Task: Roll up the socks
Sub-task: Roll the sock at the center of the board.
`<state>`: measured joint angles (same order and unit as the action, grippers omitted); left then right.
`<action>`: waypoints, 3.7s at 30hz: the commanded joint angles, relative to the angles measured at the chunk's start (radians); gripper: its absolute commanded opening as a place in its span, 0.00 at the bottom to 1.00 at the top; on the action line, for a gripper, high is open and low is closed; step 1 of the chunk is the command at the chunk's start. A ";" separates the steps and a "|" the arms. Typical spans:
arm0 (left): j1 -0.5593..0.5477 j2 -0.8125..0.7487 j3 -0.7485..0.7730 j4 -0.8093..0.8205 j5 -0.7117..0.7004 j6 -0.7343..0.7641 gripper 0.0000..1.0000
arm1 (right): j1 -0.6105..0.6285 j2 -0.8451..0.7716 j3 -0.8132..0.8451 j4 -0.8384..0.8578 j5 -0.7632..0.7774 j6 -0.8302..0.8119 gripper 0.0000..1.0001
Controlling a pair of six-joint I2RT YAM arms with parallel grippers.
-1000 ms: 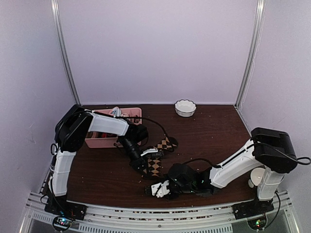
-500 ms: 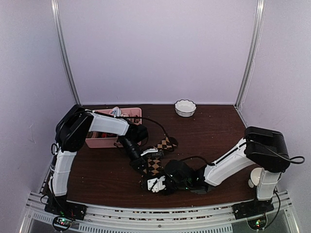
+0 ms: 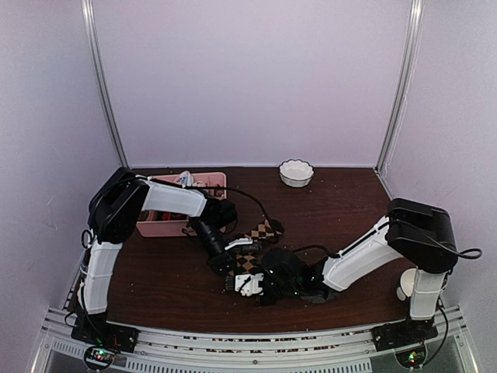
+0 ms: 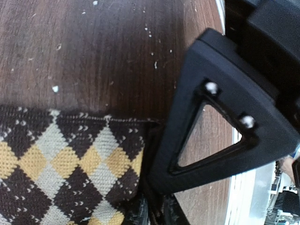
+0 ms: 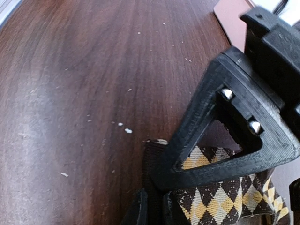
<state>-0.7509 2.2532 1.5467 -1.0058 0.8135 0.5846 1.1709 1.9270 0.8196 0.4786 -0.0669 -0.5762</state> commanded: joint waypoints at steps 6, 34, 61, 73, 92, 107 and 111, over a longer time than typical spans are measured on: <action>0.028 -0.130 -0.089 0.063 -0.144 0.080 0.20 | -0.088 0.096 0.034 -0.353 -0.133 0.276 0.05; -0.140 -0.440 -0.413 0.453 -0.396 0.163 0.65 | -0.249 0.216 0.025 -0.209 -0.721 0.861 0.00; -0.215 -0.458 -0.508 0.564 -0.513 0.135 0.44 | -0.274 0.300 0.119 -0.225 -0.774 1.041 0.00; -0.216 -0.408 -0.486 0.589 -0.587 0.118 0.39 | -0.274 0.287 0.095 -0.208 -0.796 1.056 0.00; -0.122 -0.303 -0.363 0.372 -0.387 0.084 0.00 | -0.329 0.098 -0.083 0.038 -0.658 1.108 0.32; -0.012 -0.169 -0.191 0.162 -0.144 0.061 0.00 | -0.326 -0.404 -0.433 0.151 0.060 1.004 1.00; 0.006 -0.132 -0.154 0.104 -0.085 0.061 0.00 | -0.386 -0.438 -0.407 0.014 0.188 1.228 1.00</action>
<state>-0.7635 2.0789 1.3594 -0.8028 0.6559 0.6537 0.8364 1.5070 0.3885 0.6060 -0.1173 0.4751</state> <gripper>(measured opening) 0.016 0.996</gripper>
